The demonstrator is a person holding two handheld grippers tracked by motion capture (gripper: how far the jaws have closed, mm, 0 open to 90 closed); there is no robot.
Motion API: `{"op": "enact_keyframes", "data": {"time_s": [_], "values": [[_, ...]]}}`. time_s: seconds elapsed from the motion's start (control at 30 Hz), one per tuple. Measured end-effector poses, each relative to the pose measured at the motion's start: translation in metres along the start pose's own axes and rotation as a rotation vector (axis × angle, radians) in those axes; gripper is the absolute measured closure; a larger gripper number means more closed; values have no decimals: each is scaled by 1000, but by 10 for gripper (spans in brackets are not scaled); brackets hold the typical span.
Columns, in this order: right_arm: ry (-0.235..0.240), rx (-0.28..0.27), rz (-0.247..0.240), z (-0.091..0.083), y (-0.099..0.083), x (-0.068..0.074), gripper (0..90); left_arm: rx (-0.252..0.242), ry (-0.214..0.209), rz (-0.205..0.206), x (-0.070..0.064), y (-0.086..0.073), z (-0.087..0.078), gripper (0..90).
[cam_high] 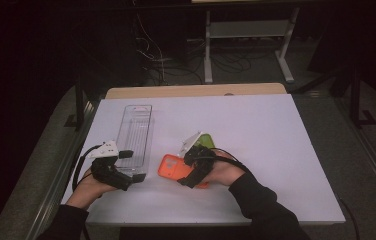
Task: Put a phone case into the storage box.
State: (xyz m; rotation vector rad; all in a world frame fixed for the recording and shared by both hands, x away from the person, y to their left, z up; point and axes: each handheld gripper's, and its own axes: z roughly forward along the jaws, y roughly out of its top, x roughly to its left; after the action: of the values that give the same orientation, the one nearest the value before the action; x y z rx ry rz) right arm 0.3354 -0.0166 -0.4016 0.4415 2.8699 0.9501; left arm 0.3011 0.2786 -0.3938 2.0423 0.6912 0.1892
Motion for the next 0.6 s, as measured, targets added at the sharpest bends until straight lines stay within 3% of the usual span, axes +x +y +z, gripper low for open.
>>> {"op": "enact_keyframes", "data": {"time_s": [0.17,0.2,0.4,0.6], "values": [[-12,-4,14,-18,-12,-9,152,-13,-10,-10,0,4,2,0],[-10,-5,21,-21,-14,-11,152,5,-12,10,1,7,3,0],[-31,-20,49,-44,-33,-26,152,-1,-30,21,-2,22,10,0],[-44,-18,81,-62,-48,-38,152,28,-64,66,-7,38,24,0]]}}
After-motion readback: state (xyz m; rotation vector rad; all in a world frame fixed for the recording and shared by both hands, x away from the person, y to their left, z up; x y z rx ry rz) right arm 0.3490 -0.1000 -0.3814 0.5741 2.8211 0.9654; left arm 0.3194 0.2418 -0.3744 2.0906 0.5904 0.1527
